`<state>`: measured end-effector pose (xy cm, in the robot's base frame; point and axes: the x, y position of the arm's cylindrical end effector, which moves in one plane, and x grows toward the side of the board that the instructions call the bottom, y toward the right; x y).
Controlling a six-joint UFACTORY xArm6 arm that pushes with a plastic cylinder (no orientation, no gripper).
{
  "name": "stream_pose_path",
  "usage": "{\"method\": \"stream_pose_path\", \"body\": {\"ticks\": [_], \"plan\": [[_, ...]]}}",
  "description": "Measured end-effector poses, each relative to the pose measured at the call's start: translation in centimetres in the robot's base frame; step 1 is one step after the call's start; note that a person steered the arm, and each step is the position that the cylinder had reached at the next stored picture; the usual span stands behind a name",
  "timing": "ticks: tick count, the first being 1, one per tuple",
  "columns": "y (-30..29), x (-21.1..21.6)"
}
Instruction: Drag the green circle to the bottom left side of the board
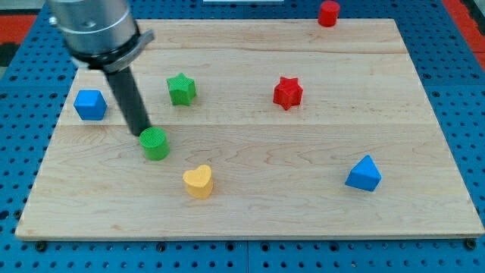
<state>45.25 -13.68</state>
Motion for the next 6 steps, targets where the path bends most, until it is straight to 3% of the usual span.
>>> {"method": "stream_pose_path", "body": {"ticks": [1,4,6], "plan": [[4.2,0.6],[-3.7,7.1],[-1.2,9.3]]}}
